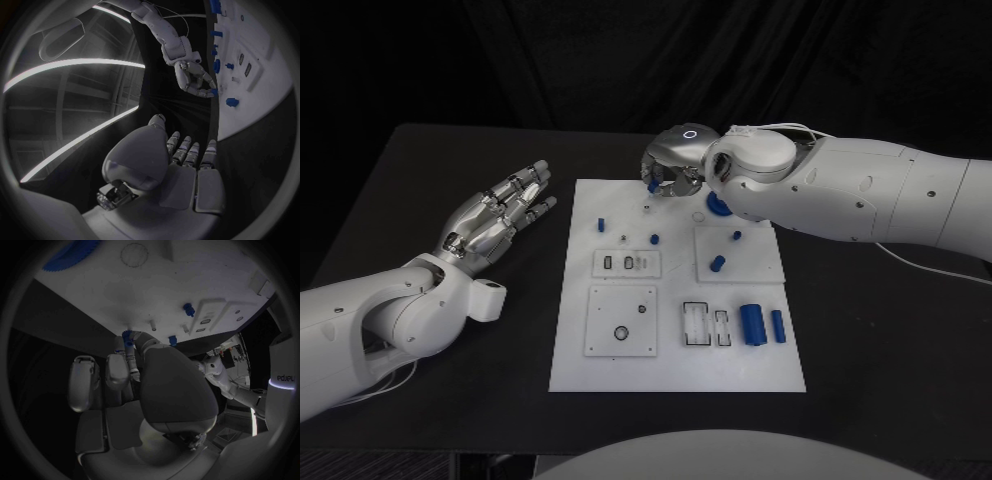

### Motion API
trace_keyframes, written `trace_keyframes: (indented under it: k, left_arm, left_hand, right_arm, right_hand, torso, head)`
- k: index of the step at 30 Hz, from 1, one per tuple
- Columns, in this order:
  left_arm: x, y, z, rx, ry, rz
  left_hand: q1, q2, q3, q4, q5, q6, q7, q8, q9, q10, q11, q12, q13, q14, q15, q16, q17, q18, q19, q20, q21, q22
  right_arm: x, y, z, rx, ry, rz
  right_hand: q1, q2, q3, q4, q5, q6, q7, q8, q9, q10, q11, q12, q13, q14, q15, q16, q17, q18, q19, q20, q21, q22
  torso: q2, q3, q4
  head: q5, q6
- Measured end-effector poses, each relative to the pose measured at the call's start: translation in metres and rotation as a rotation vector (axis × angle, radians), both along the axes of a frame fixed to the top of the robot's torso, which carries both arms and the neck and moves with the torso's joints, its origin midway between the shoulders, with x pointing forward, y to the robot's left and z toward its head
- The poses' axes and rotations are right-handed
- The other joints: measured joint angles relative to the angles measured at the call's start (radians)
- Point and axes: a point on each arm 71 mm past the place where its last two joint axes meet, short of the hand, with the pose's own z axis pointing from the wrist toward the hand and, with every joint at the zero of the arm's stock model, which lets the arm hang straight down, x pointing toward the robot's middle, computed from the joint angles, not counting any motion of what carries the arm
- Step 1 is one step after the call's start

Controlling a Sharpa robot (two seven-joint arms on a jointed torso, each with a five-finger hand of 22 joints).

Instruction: Assemble the parts on the task board

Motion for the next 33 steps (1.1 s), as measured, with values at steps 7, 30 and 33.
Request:
trace_keyframes:
  k: [7,30,33]
  left_arm:
    - [0.0001,0.0002,-0.0003,0.0,0.001,0.0]
    - [0.0003,0.0012,-0.001,0.002,0.002,0.0]
    - [0.0003,0.0012,-0.0011,0.002,0.002,0.0]
  left_hand:
    - [0.0,0.0,0.0,0.0,0.0,0.0,0.0,0.0,0.0,0.0,0.0,0.0,0.0,0.0,0.0,0.0,0.0,0.0,0.0,0.0,0.0,0.0]
    - [0.004,-0.004,0.003,-0.003,0.0,0.004,0.004,0.0,0.0,0.0,0.0,0.0,0.0,0.0,0.0,0.0,0.0,0.0,0.0,0.0,0.0,0.0]
    - [0.004,-0.004,0.003,-0.003,0.0,0.0,0.007,0.0,0.0,0.0,0.0,0.0,0.0,0.0,0.0,0.0,0.0,0.0,0.0,0.0,0.0,0.0]
  right_arm:
    - [-0.0004,0.0,-0.0007,0.0,0.001,0.001]
    - [-0.0052,-0.0054,-0.0019,0.048,-0.034,0.008]
    - [-0.0064,-0.0065,-0.0021,0.055,-0.038,0.009]
  right_hand:
    - [-0.005,-0.005,0.004,-0.002,-0.004,-0.009,-0.005,-0.01,-0.002,-0.004,0.004,-0.01,0.0,-0.007,0.0,-0.013,-0.017,0.0,-0.01,0.003,-0.012,0.0]
    - [-0.01,-0.001,0.007,-0.005,-0.011,0.026,0.0,-0.004,0.013,0.006,-0.006,-0.01,0.01,-0.011,-0.003,-0.013,-0.006,0.0,-0.01,0.003,-0.012,0.0]
    - [-0.01,-0.001,0.007,-0.005,-0.011,0.026,0.0,-0.004,0.013,0.009,-0.002,-0.01,0.01,-0.011,-0.003,-0.013,-0.004,0.0,-0.01,0.003,-0.012,0.0]
  torso:
    - [0.0,-0.0001,0.0001]
    - [0.0,-0.0003,0.0006]
    - [0.0,-0.0002,0.0006]
  head:
    - [0.0,0.0]
    - [0.005,0.0]
    - [0.004,-0.001]
